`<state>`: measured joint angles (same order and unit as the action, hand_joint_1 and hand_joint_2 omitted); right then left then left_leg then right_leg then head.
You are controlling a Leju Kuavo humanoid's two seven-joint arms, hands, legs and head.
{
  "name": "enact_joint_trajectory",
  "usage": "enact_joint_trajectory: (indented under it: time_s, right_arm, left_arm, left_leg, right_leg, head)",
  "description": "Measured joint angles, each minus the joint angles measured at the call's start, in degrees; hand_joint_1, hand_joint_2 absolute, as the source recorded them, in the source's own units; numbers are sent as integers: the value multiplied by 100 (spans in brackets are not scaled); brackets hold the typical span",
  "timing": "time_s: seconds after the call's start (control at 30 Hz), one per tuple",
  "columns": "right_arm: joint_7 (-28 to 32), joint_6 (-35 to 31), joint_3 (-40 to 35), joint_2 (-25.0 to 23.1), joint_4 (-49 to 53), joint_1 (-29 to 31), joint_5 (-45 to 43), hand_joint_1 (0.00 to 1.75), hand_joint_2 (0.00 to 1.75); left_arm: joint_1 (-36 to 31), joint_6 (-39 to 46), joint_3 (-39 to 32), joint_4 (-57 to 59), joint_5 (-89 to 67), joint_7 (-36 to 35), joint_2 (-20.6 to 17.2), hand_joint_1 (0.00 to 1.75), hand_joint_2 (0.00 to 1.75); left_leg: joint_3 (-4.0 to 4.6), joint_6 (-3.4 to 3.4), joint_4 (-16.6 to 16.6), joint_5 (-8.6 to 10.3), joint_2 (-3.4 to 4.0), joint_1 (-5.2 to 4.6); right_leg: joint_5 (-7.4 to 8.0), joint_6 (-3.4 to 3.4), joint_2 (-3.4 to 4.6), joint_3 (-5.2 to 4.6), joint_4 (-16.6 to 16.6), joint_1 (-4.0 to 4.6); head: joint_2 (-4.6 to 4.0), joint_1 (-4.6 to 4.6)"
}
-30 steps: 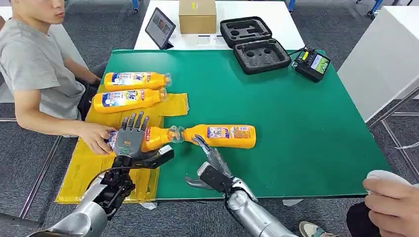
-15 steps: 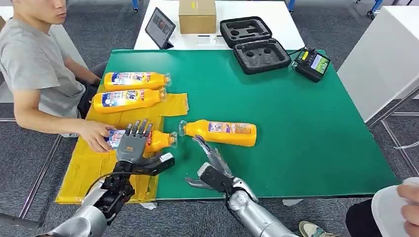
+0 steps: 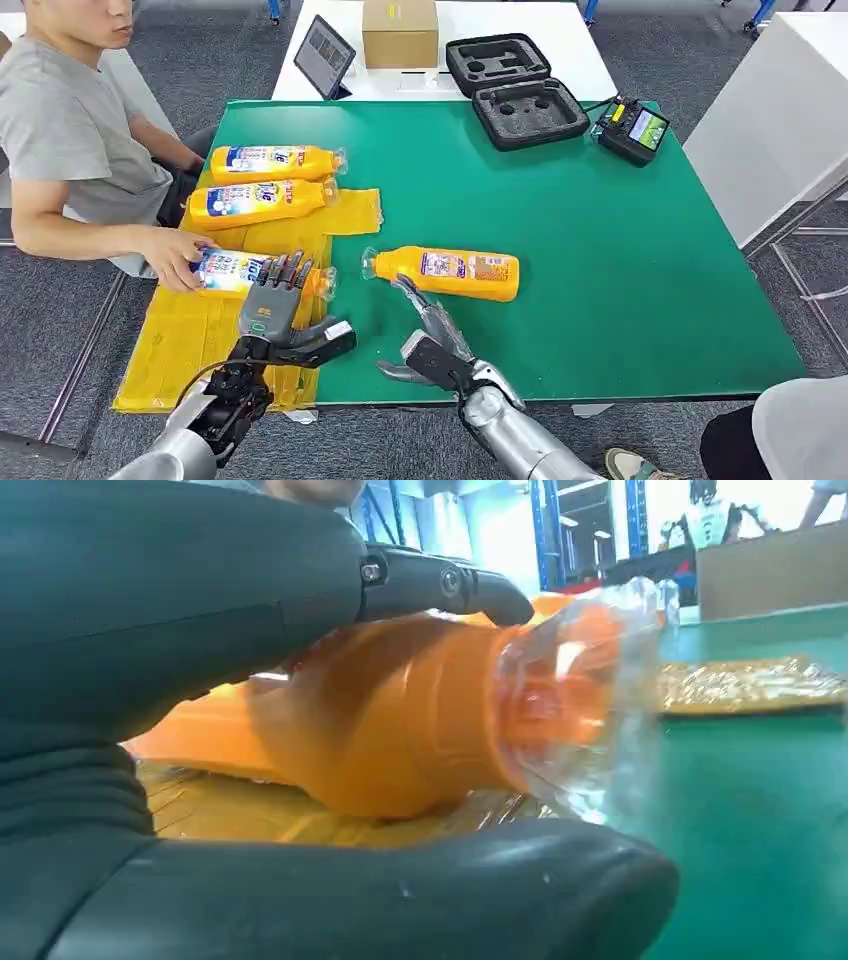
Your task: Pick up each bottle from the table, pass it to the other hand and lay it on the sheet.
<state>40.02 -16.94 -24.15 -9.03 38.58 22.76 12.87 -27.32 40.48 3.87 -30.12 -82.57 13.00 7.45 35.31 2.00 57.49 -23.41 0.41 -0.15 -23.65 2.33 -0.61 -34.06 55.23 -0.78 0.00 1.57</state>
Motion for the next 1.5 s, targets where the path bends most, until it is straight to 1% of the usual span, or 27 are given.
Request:
enact_joint_trajectory:
  time_s: [0.17, 0.27, 0.33, 0.37, 0.43, 0.47, 0.53, 0.57, 0.67, 0.77, 0.93, 1.0, 1.03, 1.07, 1.1, 1.17, 1.27, 1.37, 1.5]
  right_arm:
    - [0, 0, -39, 4, -9, 0, 7, 0, 175]
    - [0, -72, -57, 7, -15, -1, 17, 0, 175]
    - [0, -443, -85, 20, 9, -9, 153, 0, 175]
    - [0, -817, -113, 39, 41, -10, 329, 0, 175]
    - [0, -1657, -175, 74, 92, -5, 852, 0, 175]
    - [-61, -2021, -175, 103, 151, -11, 1375, 0, 175]
    - [-371, -2234, 17, 157, 480, -130, 2756, 0, 175]
    - [-505, -2256, 143, 164, 630, -209, 3221, 0, 175]
    - [-658, -2269, 476, 170, 1005, -400, 3794, 0, 175]
    - [-572, -2277, 891, 175, 1174, -490, 3853, 0, 175]
    - [-496, -2277, 1250, 197, 1261, -515, 3842, 0, 175]
    - [-443, -2277, 1364, 195, 1276, -522, 3704, 0, 175]
    - [-352, -2278, 1419, 199, 1274, -522, 3463, 0, 175]
    - [-258, -2275, 1484, 205, 1274, -522, 3151, 0, 175]
    - [-229, -2278, 1537, 219, 1274, -521, 2992, 0, 175]
    - [-344, -2282, 1743, 271, 1274, -536, 3339, 0, 175]
    - [-614, -2282, 2235, 339, 1274, -570, 4364, 0, 175]
    - [-872, -2282, 2819, 400, 1268, -545, 5188, 0, 175]
    - [-1171, -2282, 3213, 609, 967, -256, 5416, 0, 175]
  left_arm:
    - [137, 0, 94, -258, 53, 24, 13, 0, 0]
    - [322, 0, 153, -632, 239, 276, 31, 0, 0]
    - [509, 0, 148, -1052, 663, 724, 90, 0, 0]
    - [596, 0, 148, -1258, 1027, 1064, 146, 0, 0]
    - [750, 0, 138, -1543, 1965, 1715, 234, 0, 0]
    - [832, -13, 144, -1709, 2621, 2043, 278, 0, 0]
    - [986, -155, 222, -2023, 3889, 2475, 321, 0, 0]
    - [1054, -210, 278, -2155, 4323, 2582, 326, 0, 0]
    - [1215, -313, 434, -2480, 5004, 2680, 323, 0, 0]
    - [1336, -217, 681, -2688, 5549, 2697, 291, 0, 0]
    - [1413, -155, 962, -2841, 5703, 2717, 223, 0, 0]
    - [1418, -162, 1040, -2870, 5878, 2719, 201, 0, 0]
    - [1430, -190, 1067, -2894, 6051, 2719, 190, 0, 0]
    - [1442, -227, 1102, -2913, 6265, 2719, 179, 0, 175]
    - [1464, -245, 1128, -2935, 6424, 2719, 164, 0, 175]
    - [1521, -339, 1185, -2981, 6741, 2719, 133, 0, 175]
    - [1606, -444, 1294, -3042, 6986, 2721, 94, 0, 175]
    - [1617, -627, 1420, -3079, 7197, 2721, 74, 0, 175]
    - [1583, -837, 1591, -3112, 7442, 2721, 72, 0, 175]
  left_leg:
    - [1, 0, 0, 0, 0, 0]
    - [1, 0, 0, 0, 1, 0]
    - [4, 0, 0, 0, 1, 0]
    - [6, 0, 0, 0, 0, 0]
    - [7, 0, 0, -1, 0, -1]
    - [7, 0, 0, -1, 2, -1]
    - [6, 1, 0, -2, 2, -1]
    - [7, 1, 1, -2, 0, -1]
    - [8, 0, 0, -2, -7, 1]
    - [9, 0, -1, -2, -4, 0]
    - [8, 1, 1, -1, -3, -1]
    - [8, 1, 1, -1, -3, -2]
    - [8, 1, 1, -1, -4, -1]
    - [9, 1, 1, -1, -4, -2]
    - [8, 1, 1, -1, -4, -1]
    - [8, 1, 1, -1, -4, -2]
    - [11, 1, 1, -2, -5, -2]
    - [13, 2, 1, -2, -8, -3]
    - [12, 3, 1, -1, -3, -8]
  right_leg:
    - [0, 0, 0, -1, 0, 0]
    - [0, 0, 0, -3, 0, 0]
    - [0, 0, 0, -6, 0, 0]
    - [0, 0, 0, -7, 0, 0]
    - [0, 0, 0, -7, 0, 0]
    - [0, 0, 1, -8, 0, 0]
    - [0, 0, 1, -8, -1, 0]
    - [0, 0, 0, -8, -1, 0]
    - [-1, -1, -9, -8, -1, 1]
    - [-1, -1, -4, -8, -1, 1]
    - [0, 0, -4, -7, -1, 0]
    - [0, 0, -5, -7, -1, 0]
    - [0, 0, -5, -7, -1, 0]
    - [0, 1, -6, -7, -1, 0]
    - [0, 1, -5, -8, -1, 0]
    - [0, 1, -5, -8, -1, -1]
    - [0, 1, -6, -9, -1, -1]
    - [0, 1, -7, -8, -2, -1]
    - [2, 3, -4, -8, -2, -3]
  head:
    - [0, 0]
    - [0, 0]
    - [0, 0]
    - [0, 0]
    - [0, -2]
    - [0, 0]
    - [0, 0]
    - [0, 0]
    - [0, 2]
    - [0, 2]
    - [0, 0]
    - [0, 0]
    - [0, 0]
    - [0, 2]
    - [0, 0]
    - [0, 4]
    - [0, 2]
    - [0, 0]
    - [0, 0]
